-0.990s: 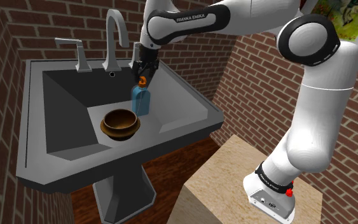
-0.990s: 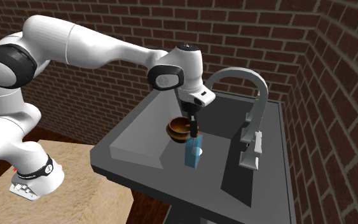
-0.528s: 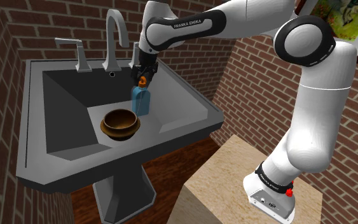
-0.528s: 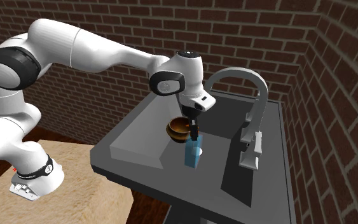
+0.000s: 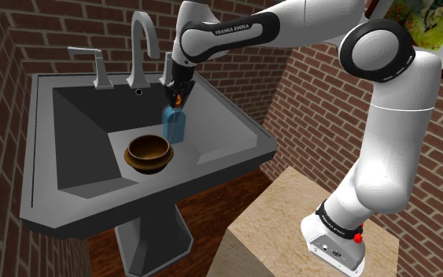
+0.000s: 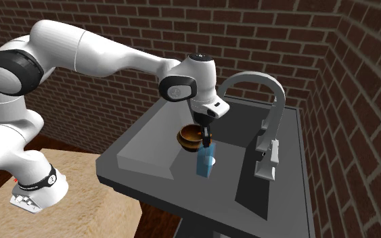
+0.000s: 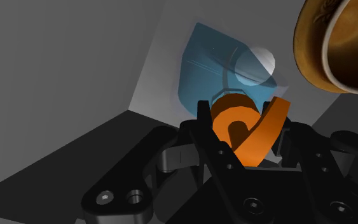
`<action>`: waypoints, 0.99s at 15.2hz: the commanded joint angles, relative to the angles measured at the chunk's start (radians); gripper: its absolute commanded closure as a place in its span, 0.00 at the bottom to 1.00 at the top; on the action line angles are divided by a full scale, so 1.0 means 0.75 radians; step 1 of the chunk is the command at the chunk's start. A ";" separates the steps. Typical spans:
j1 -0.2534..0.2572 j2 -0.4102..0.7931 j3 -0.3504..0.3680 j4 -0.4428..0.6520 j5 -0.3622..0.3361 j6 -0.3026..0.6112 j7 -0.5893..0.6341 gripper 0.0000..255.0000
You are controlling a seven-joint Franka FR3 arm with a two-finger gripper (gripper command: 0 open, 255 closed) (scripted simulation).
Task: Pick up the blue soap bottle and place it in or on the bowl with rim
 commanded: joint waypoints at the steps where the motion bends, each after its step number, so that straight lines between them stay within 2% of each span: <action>1: 0.000 0.000 0.000 0.000 0.000 0.000 0.000 1.00; 5: 0.000 0.001 0.000 0.000 0.000 0.000 0.000 1.00; 15: 0.000 -0.038 0.004 0.124 0.008 -0.163 -0.002 1.00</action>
